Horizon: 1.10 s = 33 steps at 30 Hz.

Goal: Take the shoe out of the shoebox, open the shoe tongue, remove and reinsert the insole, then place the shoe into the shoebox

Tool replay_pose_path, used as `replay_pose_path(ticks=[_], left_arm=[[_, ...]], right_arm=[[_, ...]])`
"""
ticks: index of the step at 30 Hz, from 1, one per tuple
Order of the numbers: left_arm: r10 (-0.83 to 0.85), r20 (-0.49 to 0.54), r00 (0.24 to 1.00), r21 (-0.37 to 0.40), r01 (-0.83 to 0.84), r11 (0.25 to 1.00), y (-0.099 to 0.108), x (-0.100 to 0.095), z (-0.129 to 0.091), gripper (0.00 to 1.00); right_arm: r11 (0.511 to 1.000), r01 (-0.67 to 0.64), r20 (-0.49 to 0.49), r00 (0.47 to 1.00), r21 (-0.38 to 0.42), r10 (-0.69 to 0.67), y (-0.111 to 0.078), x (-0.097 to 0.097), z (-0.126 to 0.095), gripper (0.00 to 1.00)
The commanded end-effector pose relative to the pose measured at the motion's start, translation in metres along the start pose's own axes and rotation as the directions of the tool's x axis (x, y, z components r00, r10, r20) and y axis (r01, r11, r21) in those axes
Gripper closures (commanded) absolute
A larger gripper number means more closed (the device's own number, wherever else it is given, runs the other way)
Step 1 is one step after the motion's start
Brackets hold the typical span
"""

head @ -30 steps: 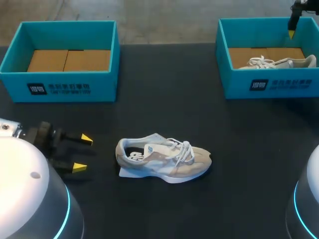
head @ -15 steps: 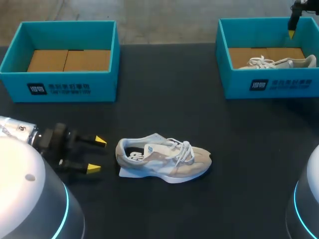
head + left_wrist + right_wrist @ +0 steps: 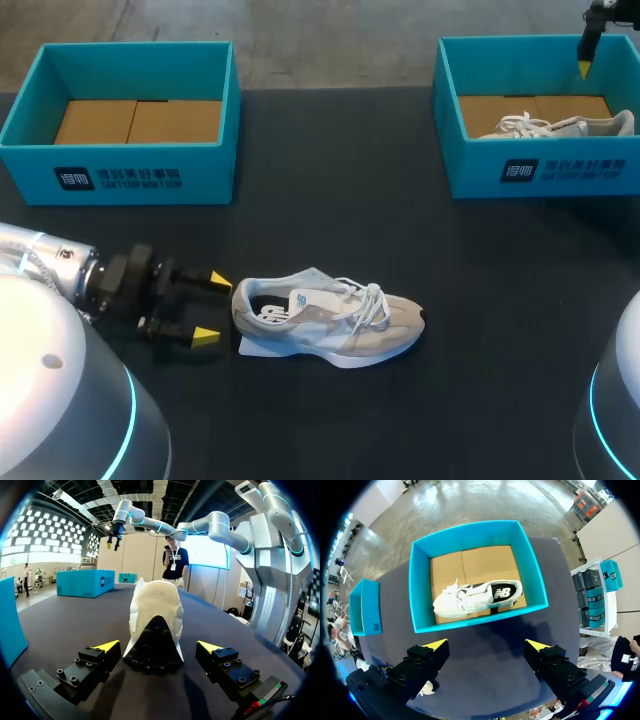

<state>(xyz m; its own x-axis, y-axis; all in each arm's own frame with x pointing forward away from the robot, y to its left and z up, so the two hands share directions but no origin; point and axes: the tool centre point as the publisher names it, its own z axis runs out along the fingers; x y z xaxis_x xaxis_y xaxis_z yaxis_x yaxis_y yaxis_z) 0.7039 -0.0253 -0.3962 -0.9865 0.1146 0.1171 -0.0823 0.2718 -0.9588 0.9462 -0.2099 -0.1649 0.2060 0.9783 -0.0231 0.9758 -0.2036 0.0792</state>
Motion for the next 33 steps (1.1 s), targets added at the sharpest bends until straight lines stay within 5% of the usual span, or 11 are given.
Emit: replay_pose_path(ticks=[1, 33], left_arm=[[0.002, 0.005, 1.0, 0.01, -0.002, 1.0, 0.002, -0.003, 0.004, 0.0], [0.016, -0.031, 0.999, 0.025, -0.016, 1.0, 0.002, -0.007, 0.036, 0.0]], right_arm=[[1.0, -0.001, 0.001, 1.0, -0.002, 0.001, -0.001, 0.0, 0.0, 0.0], [1.0, -0.001, 0.001, 1.0, -0.002, 0.001, -0.001, 0.0, 0.0, 0.0]])
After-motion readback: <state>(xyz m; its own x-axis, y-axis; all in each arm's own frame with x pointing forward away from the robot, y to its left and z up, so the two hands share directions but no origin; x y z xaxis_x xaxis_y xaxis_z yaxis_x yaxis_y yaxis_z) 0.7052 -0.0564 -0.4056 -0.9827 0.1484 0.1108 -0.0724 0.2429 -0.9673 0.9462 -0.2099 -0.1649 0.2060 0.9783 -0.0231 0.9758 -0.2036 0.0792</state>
